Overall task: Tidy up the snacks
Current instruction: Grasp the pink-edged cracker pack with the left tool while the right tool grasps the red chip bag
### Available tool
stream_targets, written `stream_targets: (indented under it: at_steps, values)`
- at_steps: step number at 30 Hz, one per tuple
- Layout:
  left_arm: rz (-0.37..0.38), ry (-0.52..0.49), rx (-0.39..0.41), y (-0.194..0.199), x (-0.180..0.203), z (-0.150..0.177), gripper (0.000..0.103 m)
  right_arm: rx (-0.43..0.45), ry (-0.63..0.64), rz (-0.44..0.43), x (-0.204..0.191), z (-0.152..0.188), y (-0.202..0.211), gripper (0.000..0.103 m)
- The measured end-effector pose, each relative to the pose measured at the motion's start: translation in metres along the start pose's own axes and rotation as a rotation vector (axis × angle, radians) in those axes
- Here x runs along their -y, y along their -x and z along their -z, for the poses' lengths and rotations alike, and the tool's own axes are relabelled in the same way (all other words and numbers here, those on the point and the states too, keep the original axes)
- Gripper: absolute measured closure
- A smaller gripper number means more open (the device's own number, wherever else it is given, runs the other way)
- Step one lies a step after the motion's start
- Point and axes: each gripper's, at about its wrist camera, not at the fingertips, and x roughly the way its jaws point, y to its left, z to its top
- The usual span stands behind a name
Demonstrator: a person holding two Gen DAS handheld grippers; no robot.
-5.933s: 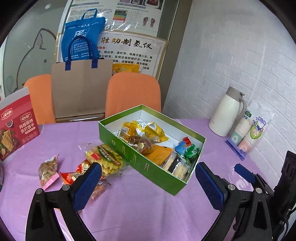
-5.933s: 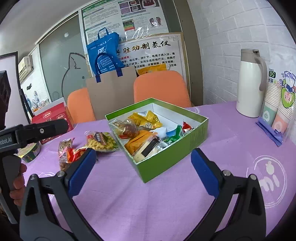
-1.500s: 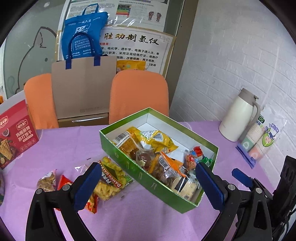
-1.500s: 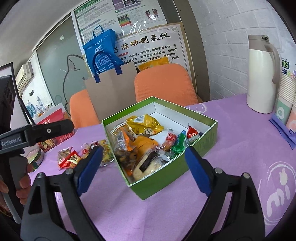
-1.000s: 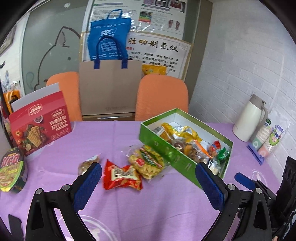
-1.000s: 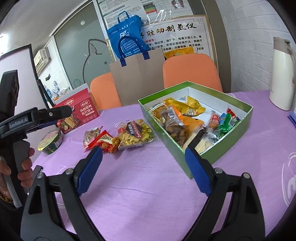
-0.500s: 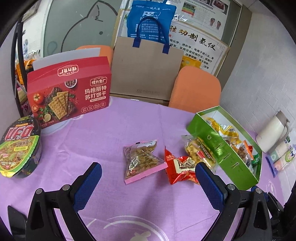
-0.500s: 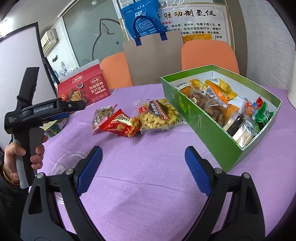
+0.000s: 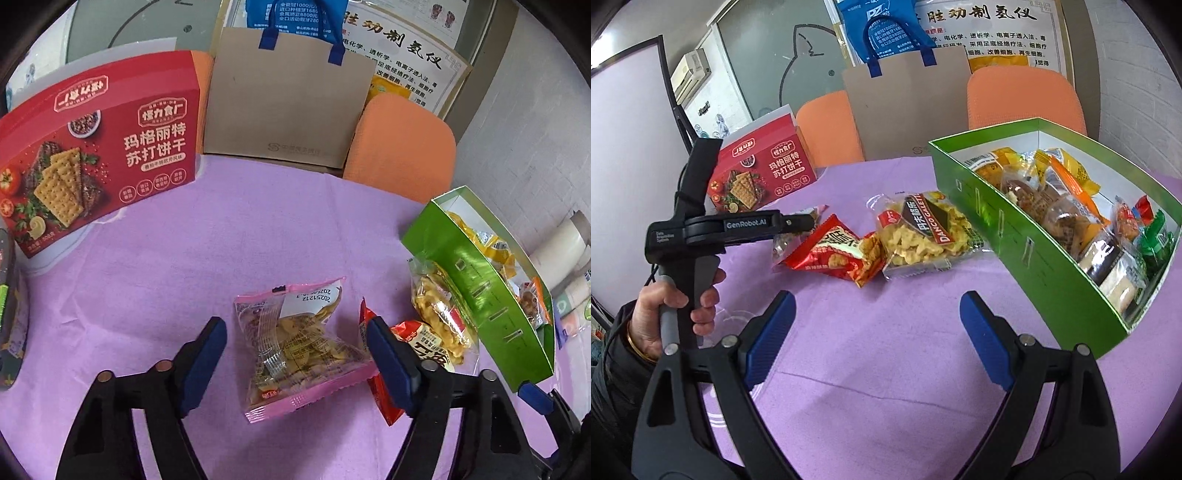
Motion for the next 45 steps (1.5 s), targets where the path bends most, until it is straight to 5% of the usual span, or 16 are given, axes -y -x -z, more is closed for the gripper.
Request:
stream_targets:
  at_steps: [2,5,18,23,31,42,44,45]
  values:
    - [0.022,0.009,0.000,-0.004,-0.004,0.002,0.053,0.019,0.033,-0.019,-0.008,-0.006,-0.004,0.013]
    - [0.043,0.002,0.020,-0.002,-0.006,0.007,0.059,0.012,0.093,-0.040,-0.022,-0.015,-0.015,0.018]
    - [0.025,-0.012,0.077,0.021,-0.016,0.018,0.060,-0.064,0.145,-0.033,-0.048,-0.025,-0.072,0.030]
    - [0.041,0.035,0.059,0.023,-0.027,0.019,0.060,-0.110,0.134,-0.170,-0.056,-0.008,-0.054,0.039]
    - [0.027,0.029,0.074,0.025,-0.024,0.020,0.059,-0.031,0.234,-0.015,-0.063,-0.025,-0.054,0.038]
    - [0.004,0.024,0.065,0.023,-0.024,0.020,0.059,-0.096,0.360,0.089,-0.062,-0.023,-0.090,0.038]
    - [-0.001,0.017,0.067,0.023,-0.022,0.020,0.059,-0.113,0.356,0.105,-0.062,-0.021,-0.093,0.056]
    - [-0.005,0.012,0.067,0.022,-0.022,0.020,0.059,-0.113,0.352,0.110,-0.061,-0.020,-0.092,0.080]
